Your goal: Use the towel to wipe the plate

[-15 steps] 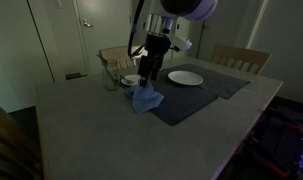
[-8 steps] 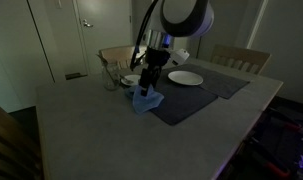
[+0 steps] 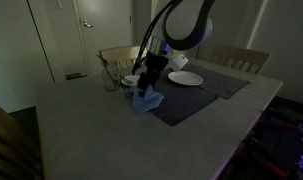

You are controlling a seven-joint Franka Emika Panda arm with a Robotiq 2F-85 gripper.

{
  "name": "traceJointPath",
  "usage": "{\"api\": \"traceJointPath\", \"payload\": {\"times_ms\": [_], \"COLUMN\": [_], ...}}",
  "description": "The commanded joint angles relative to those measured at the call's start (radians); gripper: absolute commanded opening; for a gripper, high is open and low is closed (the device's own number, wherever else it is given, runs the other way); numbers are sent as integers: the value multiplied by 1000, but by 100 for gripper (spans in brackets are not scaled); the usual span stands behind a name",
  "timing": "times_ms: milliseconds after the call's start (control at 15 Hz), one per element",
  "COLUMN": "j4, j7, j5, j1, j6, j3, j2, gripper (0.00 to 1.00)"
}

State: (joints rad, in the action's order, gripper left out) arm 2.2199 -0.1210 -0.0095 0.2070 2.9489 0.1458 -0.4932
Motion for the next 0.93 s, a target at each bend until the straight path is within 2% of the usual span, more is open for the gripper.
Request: {"api": "traceJointPath", "payload": {"times_ms": [0,133,267,533,867], "j4": [4,2,-3,-2,9], "j7": [99,116,103,98,115], "j5": [-48,-42,-27,-13,-21], "j1": [53,50,20,1,17], "j6": [102,107,82,86,115], "j3": [-75,-71,-28,14,3], "j2": [-13,-20,-32,-44,-43], "gripper": [100,100,100,100,100]}}
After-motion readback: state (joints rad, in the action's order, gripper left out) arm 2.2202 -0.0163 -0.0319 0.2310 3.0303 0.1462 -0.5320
